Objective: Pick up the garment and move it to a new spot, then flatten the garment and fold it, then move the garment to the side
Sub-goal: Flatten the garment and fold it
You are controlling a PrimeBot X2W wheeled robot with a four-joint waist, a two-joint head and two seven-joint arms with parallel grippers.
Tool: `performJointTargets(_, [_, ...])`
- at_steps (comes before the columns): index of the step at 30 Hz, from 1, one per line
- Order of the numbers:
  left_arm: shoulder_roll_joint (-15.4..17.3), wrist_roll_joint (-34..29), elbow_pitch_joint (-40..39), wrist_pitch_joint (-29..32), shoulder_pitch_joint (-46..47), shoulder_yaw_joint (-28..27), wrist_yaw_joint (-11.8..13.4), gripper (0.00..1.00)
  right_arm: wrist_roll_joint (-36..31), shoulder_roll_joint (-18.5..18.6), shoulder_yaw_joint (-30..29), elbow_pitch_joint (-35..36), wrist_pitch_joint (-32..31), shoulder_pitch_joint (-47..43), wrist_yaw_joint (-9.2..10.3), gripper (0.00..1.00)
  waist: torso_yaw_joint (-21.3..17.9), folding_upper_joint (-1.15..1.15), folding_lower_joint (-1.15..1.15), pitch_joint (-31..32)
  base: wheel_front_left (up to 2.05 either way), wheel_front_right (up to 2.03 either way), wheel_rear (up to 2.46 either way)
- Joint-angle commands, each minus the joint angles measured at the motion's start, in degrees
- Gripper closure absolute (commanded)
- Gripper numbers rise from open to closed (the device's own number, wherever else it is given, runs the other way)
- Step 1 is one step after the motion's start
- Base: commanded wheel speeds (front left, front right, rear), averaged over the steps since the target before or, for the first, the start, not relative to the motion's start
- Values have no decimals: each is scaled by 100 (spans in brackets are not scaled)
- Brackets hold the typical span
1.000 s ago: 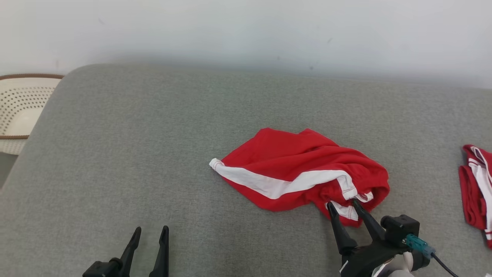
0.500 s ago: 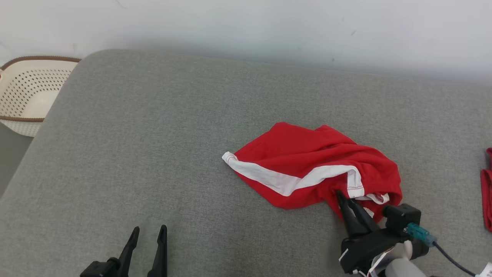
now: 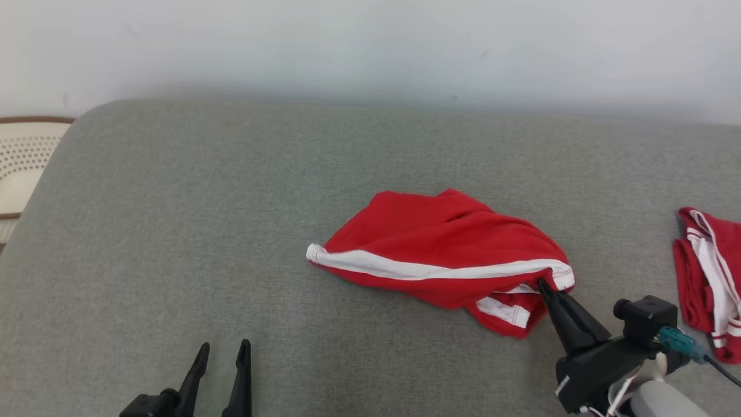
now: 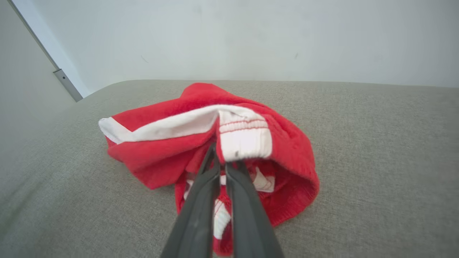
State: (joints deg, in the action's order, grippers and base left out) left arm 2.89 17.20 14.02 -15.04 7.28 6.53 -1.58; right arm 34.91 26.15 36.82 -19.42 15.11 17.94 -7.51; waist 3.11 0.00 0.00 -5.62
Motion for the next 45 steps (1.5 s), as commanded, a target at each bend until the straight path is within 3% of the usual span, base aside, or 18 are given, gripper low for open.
performJointTargets(1, [4,-12,14,-18,-59,5,6,0,194,206,206,103,-2,-61,5,100,-175,0,0,128,0,0,0])
performJointTargets(9, [5,-61,88,-18,-51,38,-12,0,1257,1308,1588,420,-2,355,5,100,-425,0,0,206,0,0,0])
performJointTargets(16, [4,-83,127,-18,-2,60,-29,0,1684,1293,2147,197,-3,367,5,100,-464,0,0,180,0,0,0])
performJointTargets(17, [6,-93,138,-18,2,54,-41,0,1654,1265,2163,105,-2,373,5,64,-466,0,0,181,0,0,0])
performJointTargets(18, [4,-108,146,-18,5,48,-51,0,1629,1238,2211,13,-3,377,5,0,-467,0,0,182,0,0,0])
performJointTargets(24, [4,-180,160,-18,35,27,-57,0,1511,1142,2017,-412,-1,453,5,0,-473,0,0,210,0,0,0])
performJointTargets(30, [4,-331,91,-18,-32,-78,67,0,868,900,844,-666,-3,156,5,0,-553,0,0,293,0,0,0])
performJointTargets(35, [4,-437,37,-18,-105,-153,114,0,-27,377,-352,-508,-2,-242,5,0,-621,0,0,354,0,0,0])
performJointTargets(45, [4,-772,-179,-18,-198,-239,304,0,-1393,-654,-2032,197,-3,-880,5,0,-590,0,0,448,0,0,0])
